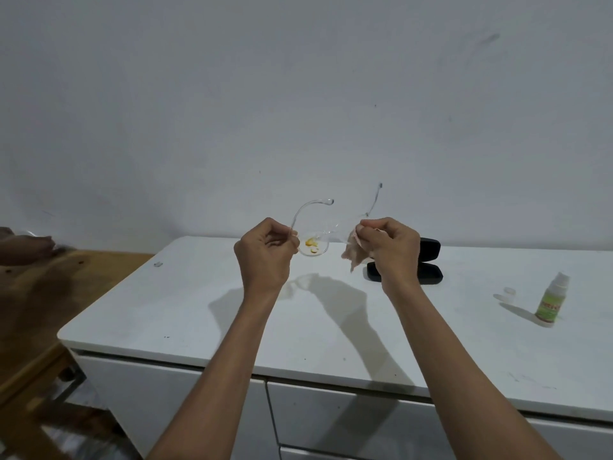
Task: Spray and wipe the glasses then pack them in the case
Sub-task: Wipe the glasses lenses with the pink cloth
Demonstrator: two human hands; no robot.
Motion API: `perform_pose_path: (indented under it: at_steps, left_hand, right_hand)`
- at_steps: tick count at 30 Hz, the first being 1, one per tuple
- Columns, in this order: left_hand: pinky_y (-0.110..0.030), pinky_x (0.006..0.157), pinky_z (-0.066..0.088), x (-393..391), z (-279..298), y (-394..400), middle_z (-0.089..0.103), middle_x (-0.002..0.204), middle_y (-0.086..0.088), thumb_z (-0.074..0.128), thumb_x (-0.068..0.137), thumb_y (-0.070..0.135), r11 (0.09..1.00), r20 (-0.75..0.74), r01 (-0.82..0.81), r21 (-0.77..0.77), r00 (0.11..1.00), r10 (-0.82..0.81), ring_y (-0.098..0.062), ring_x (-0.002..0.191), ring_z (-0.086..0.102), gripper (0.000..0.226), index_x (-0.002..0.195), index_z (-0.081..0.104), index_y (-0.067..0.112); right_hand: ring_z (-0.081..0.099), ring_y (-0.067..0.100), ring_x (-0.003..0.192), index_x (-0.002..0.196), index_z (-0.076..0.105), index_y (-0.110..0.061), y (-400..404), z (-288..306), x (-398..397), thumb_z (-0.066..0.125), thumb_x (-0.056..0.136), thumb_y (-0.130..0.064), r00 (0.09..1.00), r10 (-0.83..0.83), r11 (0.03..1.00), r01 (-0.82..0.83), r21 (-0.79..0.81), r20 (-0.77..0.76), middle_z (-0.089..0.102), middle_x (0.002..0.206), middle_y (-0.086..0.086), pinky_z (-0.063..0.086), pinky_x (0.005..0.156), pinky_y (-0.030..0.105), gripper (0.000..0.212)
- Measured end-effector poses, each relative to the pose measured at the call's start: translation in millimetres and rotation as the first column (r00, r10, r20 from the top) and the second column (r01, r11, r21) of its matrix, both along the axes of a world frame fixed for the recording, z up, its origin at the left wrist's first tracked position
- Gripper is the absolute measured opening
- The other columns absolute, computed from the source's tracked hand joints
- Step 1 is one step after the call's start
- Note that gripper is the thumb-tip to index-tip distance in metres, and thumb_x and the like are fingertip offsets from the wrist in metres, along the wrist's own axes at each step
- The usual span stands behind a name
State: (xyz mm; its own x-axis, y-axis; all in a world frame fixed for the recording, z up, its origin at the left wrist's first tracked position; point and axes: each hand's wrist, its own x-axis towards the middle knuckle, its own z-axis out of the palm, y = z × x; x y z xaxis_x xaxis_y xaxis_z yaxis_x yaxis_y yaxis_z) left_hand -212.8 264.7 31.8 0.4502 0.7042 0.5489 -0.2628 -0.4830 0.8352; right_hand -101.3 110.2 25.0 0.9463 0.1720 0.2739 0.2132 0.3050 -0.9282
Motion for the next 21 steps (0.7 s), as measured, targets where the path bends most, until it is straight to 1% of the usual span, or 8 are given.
perform_pose_path:
  at_steps: [2, 4, 7, 10, 12, 14, 17, 21]
  left_hand:
    - [-0.018, 0.064, 0.057, 1.2, 0.7, -4.4, 0.076, 0.072, -0.004, 0.071, 0.073, -0.011, 1.0, 0.017, -0.005, 0.01, 1.0, 0.005, -0.018, 0.064, 0.074, 0.021, 0.07, 0.067, 0.009]
    - [-0.017, 0.064, 0.057, 2.7, 1.9, -9.1, 0.076, 0.071, -0.005, 0.072, 0.073, -0.01, 1.0, 0.047, -0.012, 0.02, 0.999, 0.011, -0.019, 0.066, 0.074, 0.022, 0.069, 0.067, 0.011]
    - [-0.018, 0.064, 0.057, 6.2, 4.2, -15.0, 0.075, 0.071, -0.005, 0.073, 0.073, -0.009, 0.999, 0.092, -0.017, 0.044, 0.996, 0.013, -0.019, 0.065, 0.074, 0.018, 0.071, 0.068, 0.008]
    - [-0.024, 0.065, 0.06, 10.5, 6.6, -17.1, 0.074, 0.07, -0.006, 0.072, 0.072, -0.01, 0.997, 0.108, -0.036, 0.063, 0.994, 0.029, -0.021, 0.066, 0.074, 0.017, 0.072, 0.068, 0.006]
    - [-0.025, 0.064, 0.059, 12.8, 8.1, -13.9, 0.073, 0.068, -0.005, 0.073, 0.074, -0.009, 0.997, 0.105, -0.048, 0.055, 0.994, 0.042, -0.022, 0.065, 0.074, 0.018, 0.071, 0.067, 0.008]
    - [-0.024, 0.062, 0.058, 14.3, 9.3, -9.6, 0.072, 0.066, -0.005, 0.072, 0.075, -0.008, 0.997, 0.097, -0.055, 0.054, 0.994, 0.05, -0.024, 0.064, 0.074, 0.023, 0.069, 0.066, 0.013]
    - [-0.026, 0.062, 0.058, 14.8, 9.5, -3.4, 0.074, 0.069, -0.007, 0.068, 0.075, -0.01, 0.999, 0.069, -0.044, 0.032, 0.997, 0.041, -0.022, 0.062, 0.074, 0.03, 0.066, 0.063, 0.019]
    - [-0.037, 0.067, 0.061, 13.8, 8.3, 4.2, 0.074, 0.068, -0.012, 0.067, 0.075, -0.013, 1.0, 0.035, -0.003, -0.016, 0.999, 0.003, -0.022, 0.06, 0.07, 0.022, 0.069, 0.065, 0.008]
  right_hand:
    - [0.077, 0.037, 0.065, 0.085, 0.076, -0.009, 11.5, -0.1, -4.1, 0.074, 0.086, -0.004, 0.988, -0.151, 0.988, 0.151, 0.043, -0.009, 0.077, 0.075, 0.017, 0.061, 0.06, 0.035, 0.005]
    - [0.078, 0.032, 0.073, 0.084, 0.077, -0.012, 23.2, 3.4, -7.1, 0.074, 0.085, -0.004, 0.967, -0.254, 0.959, 0.257, 0.123, -0.035, 0.077, 0.078, 0.011, 0.064, 0.067, 0.04, 0.009]
    - [0.075, 0.016, 0.078, 0.08, 0.077, -0.019, 36.7, 9.8, -9.4, 0.076, 0.086, -0.006, 0.954, -0.293, 0.934, 0.3, 0.196, -0.061, 0.076, 0.079, -0.004, 0.059, 0.074, 0.032, 0.015]
    - [0.075, 0.011, 0.085, 0.084, 0.08, -0.017, 42.9, 13.0, -7.7, 0.079, 0.086, -0.01, 0.967, -0.247, 0.955, 0.254, 0.153, -0.064, 0.078, 0.085, -0.008, 0.057, 0.082, 0.026, 0.008]
    - [0.076, 0.02, 0.09, 0.083, 0.079, -0.017, 40.5, 15.0, -3.4, 0.079, 0.085, -0.009, 0.983, -0.168, 0.979, 0.175, 0.104, -0.072, 0.078, 0.088, -0.005, 0.061, 0.087, 0.036, 0.009]
    - [0.074, 0.024, 0.084, 0.08, 0.078, -0.018, 33.9, 16.5, 1.1, 0.076, 0.085, -0.004, 0.993, -0.082, 0.996, 0.085, 0.037, -0.082, 0.077, 0.084, 0.0, 0.062, 0.089, 0.045, 0.015]
    - [0.069, 0.02, 0.067, 0.077, 0.078, -0.017, 23.2, 16.5, 7.7, 0.072, 0.085, 0.0, 0.998, 0.018, 0.997, -0.023, -0.076, -0.067, 0.071, 0.066, -0.003, 0.062, 0.08, 0.046, 0.019]
    - [0.068, 0.017, 0.053, 0.074, 0.078, -0.014, 7.4, 15.1, 11.5, 0.069, 0.082, 0.006, 0.993, 0.12, 0.978, -0.116, -0.173, 0.009, 0.066, 0.054, -0.004, 0.054, 0.056, 0.03, 0.023]
